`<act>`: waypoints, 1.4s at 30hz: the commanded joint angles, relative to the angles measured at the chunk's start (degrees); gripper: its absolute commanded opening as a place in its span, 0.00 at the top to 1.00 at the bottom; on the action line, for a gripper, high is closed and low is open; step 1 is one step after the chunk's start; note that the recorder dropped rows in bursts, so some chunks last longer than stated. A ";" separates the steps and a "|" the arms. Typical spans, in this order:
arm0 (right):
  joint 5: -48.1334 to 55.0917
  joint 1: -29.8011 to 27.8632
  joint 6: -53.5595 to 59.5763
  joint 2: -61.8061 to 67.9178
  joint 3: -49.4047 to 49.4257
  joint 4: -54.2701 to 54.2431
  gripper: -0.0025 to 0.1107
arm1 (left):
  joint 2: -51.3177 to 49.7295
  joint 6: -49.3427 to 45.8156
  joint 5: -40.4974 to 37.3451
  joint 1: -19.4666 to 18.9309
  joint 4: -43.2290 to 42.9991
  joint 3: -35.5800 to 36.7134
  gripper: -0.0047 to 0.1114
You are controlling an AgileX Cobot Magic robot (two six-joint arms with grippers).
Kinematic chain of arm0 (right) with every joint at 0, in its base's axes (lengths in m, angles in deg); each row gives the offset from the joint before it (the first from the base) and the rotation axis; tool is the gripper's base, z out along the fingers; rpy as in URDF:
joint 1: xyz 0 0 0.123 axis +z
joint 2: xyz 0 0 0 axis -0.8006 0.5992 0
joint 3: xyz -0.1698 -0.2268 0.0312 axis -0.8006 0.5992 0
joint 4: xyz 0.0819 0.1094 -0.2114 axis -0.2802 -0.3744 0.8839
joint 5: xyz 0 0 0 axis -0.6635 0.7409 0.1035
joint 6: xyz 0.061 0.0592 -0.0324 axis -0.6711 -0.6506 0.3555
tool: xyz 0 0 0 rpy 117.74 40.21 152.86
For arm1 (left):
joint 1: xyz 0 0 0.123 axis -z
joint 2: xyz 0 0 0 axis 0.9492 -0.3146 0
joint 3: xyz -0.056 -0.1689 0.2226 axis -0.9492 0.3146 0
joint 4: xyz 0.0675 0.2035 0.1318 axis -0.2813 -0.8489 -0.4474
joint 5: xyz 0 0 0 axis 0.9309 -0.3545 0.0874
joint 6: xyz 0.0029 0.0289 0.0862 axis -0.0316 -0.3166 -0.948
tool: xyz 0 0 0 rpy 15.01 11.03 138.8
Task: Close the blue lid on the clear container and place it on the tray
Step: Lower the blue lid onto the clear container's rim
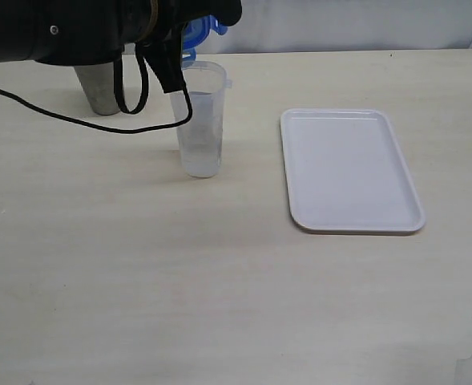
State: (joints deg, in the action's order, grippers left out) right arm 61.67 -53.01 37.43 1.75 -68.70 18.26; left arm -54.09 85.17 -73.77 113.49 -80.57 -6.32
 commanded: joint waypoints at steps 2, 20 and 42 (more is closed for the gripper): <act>-0.12 -0.02 0.01 -0.24 0.07 -0.32 0.86 | 0.55 0.55 -0.71 0.23 0.55 0.04 0.96; -0.12 -0.02 0.01 -0.24 0.07 -0.32 0.86 | 0.55 0.17 0.16 0.23 3.75 0.04 0.96; -0.12 -0.02 0.01 -0.24 0.07 -0.32 0.86 | 0.55 -1.80 0.82 0.23 8.70 0.04 0.96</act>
State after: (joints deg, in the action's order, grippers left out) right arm 61.67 -53.01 37.43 1.75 -68.70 18.26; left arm -54.09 83.31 -73.13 113.61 -72.48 -6.32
